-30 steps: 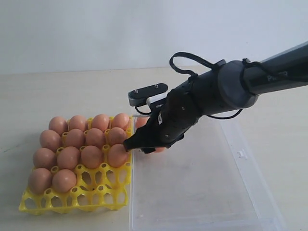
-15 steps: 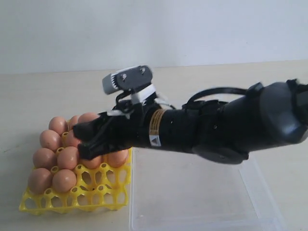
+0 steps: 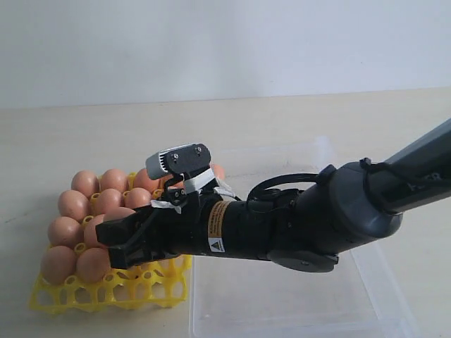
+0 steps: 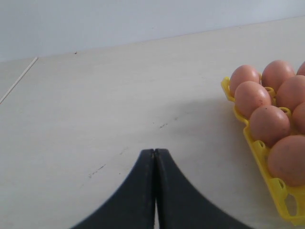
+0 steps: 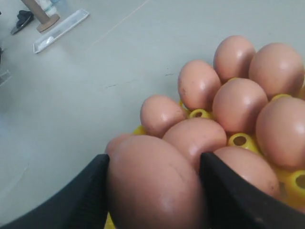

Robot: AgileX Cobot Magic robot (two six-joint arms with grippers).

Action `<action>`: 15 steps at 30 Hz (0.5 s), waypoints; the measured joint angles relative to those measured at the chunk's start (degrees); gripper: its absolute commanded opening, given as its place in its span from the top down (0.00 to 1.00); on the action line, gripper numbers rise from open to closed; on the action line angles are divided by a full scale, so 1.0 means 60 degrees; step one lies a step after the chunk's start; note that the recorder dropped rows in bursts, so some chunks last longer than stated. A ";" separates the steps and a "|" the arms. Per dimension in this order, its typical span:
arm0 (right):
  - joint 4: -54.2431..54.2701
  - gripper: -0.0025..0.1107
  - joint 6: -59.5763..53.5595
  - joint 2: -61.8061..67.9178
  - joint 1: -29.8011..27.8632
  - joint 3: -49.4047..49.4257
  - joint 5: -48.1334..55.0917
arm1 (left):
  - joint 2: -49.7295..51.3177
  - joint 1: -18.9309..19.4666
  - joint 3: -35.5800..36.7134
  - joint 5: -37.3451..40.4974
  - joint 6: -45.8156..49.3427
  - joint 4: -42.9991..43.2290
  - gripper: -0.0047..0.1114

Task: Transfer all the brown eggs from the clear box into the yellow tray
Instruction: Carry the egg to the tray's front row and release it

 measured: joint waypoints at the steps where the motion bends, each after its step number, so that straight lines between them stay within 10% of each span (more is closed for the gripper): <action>1: 0.0000 0.98 0.0061 0.0047 0.0000 0.0000 -0.0065 | 0.0000 0.0000 0.0000 0.0000 0.0000 0.0000 0.96; 10: -0.0567 0.53 0.0741 0.0385 0.0000 -0.0017 -0.0578 | 0.0000 0.0000 0.0000 0.0000 0.0000 0.0000 0.96; 15: -0.0508 0.46 0.0748 0.0385 0.0000 -0.0017 -0.0578 | 0.0000 0.0000 0.0000 0.0000 0.0000 0.0000 0.96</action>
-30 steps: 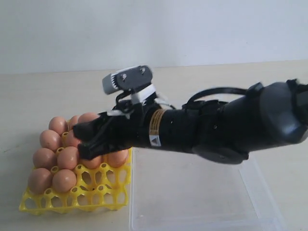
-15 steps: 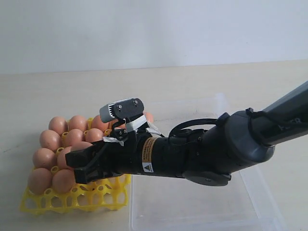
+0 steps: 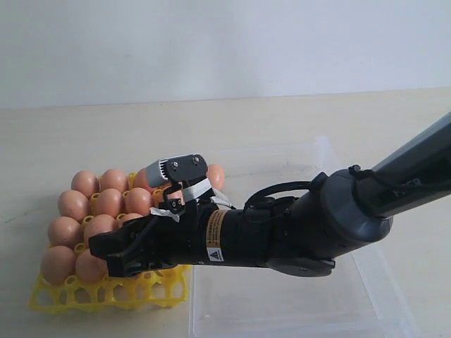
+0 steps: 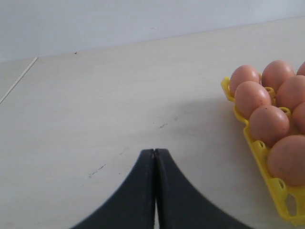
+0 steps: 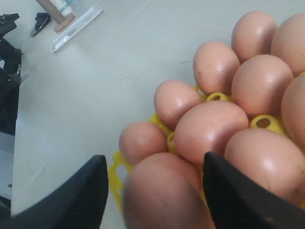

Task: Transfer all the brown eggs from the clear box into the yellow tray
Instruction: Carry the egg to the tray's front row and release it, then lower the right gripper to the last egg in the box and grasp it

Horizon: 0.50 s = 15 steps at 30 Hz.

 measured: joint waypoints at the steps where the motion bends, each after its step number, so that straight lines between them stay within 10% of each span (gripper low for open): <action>1: 0.0021 0.46 0.0017 0.0000 0.0000 0.0000 0.0000 | 0.0000 0.0000 0.0000 0.0000 0.0000 0.0000 0.96; 7: 0.0102 0.47 -0.0070 -0.0406 0.0000 -0.0139 0.0546 | 0.0000 0.0000 0.0000 0.0000 0.0000 0.0000 0.96; 15: 0.2275 0.47 -0.1790 -0.2909 -0.0736 -0.1138 0.8835 | 0.0000 0.0000 0.0000 0.0000 0.0000 0.0000 0.96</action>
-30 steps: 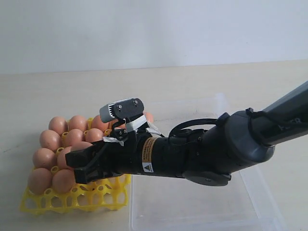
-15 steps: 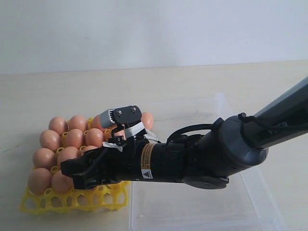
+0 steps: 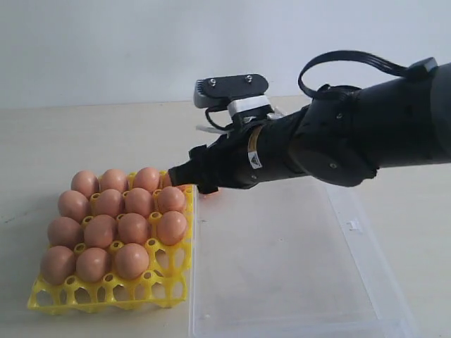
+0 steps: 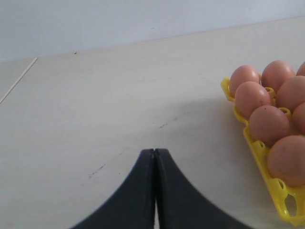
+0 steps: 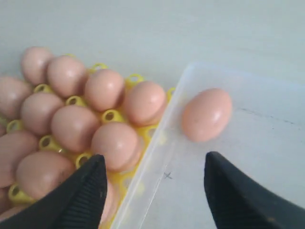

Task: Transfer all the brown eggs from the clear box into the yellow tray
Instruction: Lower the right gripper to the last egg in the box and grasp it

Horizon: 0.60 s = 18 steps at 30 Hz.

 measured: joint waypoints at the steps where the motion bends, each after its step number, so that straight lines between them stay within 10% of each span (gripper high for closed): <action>1: 0.0196 0.47 0.0000 0.0126 -0.0131 -0.0158 0.0108 | 0.0000 0.0000 0.0000 0.0000 0.0000 0.0000 0.96; 18: 0.1514 0.47 -0.0053 0.3181 -0.1012 -0.2838 0.0638 | 0.0000 0.0000 0.0000 0.0000 0.0000 0.0000 0.96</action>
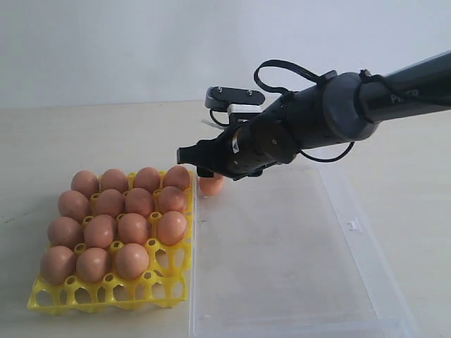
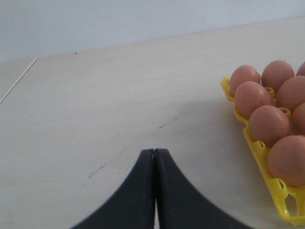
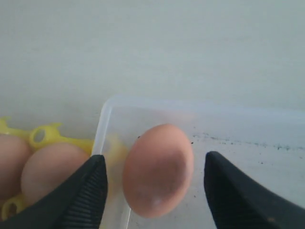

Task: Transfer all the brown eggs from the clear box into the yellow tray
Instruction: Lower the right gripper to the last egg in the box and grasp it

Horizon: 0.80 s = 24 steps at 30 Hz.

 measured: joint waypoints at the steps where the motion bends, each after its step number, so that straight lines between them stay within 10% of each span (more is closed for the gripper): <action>1: 0.0000 0.47 0.0000 0.0087 0.0000 -0.0086 0.0023 | 0.0000 0.0000 0.0000 0.0000 0.0000 0.0000 0.96; 24: 0.0017 0.57 -0.0056 0.1174 -0.0045 -0.1001 0.0368 | 0.0000 0.0000 0.0000 0.0000 0.0000 0.0000 0.96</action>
